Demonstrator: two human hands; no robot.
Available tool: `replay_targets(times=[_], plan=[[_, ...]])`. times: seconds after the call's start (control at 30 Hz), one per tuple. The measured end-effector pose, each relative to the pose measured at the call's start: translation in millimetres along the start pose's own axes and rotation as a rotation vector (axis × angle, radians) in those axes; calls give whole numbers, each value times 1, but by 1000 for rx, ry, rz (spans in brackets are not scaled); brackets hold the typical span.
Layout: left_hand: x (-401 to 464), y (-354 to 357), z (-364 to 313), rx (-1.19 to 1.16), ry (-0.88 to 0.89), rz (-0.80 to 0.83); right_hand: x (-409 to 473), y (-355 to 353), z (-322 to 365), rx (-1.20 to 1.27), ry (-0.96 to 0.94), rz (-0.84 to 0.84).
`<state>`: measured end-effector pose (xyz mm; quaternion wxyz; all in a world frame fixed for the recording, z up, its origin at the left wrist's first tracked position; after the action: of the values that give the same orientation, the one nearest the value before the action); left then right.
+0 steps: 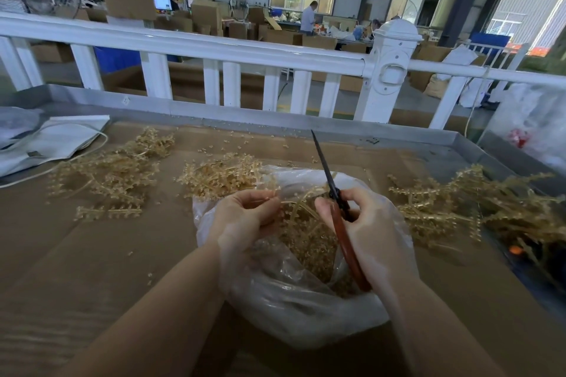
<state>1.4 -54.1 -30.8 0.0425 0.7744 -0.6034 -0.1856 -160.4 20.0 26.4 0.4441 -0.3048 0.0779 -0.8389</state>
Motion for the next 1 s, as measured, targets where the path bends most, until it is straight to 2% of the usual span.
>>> replay_targets(times=[0.13,0.3,0.37,0.5,0.73,1.0], plan=[[6,3,-6,-117,-110,-72,-5,-2,0,-31,-81,4],[9,5,-13,-295,-316,-43,-10,-6,0,-50,-137,14],[11,5,-12,-282,-326,-80,-13,-7,1,-69,-148,54],[12,3,-13,-265,-305,-131,-21,-2,-1,-153,-109,243],[14,4,-12,-237,-217,-194,-31,1,-1,-288,-140,396],[23,1,-9,-320,-263,-229,-27,0,-6,-344,-91,388]])
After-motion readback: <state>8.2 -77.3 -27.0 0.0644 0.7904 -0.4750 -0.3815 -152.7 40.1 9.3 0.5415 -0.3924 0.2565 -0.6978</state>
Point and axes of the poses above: each hand's wrist, its own x-axis towards the middle knuckle, its own y-axis out of the palm, z = x × y, the point moved 3 cm from there along x, towards the middle knuckle, and after that the axes turned 15 degrees about -z, right-handed, at the moved point
